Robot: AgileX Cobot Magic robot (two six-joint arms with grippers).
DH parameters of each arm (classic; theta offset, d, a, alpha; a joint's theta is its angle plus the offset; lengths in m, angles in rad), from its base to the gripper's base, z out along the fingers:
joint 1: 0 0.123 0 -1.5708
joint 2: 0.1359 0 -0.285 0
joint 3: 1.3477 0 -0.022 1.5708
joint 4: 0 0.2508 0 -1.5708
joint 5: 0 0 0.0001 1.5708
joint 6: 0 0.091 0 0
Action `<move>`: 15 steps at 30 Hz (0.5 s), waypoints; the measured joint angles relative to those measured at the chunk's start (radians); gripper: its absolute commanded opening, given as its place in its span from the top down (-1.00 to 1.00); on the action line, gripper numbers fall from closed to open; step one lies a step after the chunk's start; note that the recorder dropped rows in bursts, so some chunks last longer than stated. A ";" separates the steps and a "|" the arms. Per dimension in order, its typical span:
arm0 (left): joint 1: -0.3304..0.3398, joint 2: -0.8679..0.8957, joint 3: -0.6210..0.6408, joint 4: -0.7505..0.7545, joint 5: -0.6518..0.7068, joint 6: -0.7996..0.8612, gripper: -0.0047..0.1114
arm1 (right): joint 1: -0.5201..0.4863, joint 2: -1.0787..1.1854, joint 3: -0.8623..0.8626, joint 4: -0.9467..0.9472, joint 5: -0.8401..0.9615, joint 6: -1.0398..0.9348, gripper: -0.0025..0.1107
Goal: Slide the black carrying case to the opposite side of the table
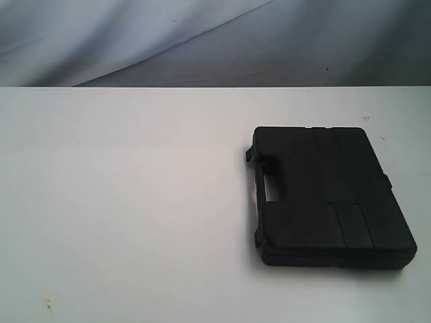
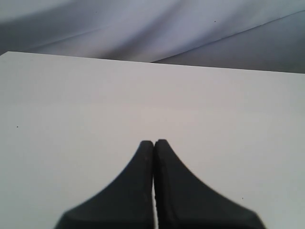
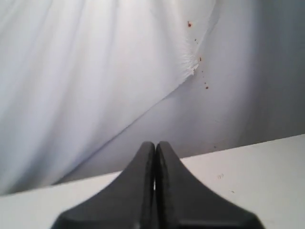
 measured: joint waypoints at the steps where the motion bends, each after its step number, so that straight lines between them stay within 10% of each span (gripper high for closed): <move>1: 0.000 0.000 0.000 0.000 0.000 0.000 0.92 | 0.000 0.000 0.000 0.032 -0.035 0.003 0.96; 15: 0.000 0.000 0.000 0.000 0.000 0.000 0.92 | 0.000 -0.002 -0.300 -0.386 -0.098 -0.027 0.96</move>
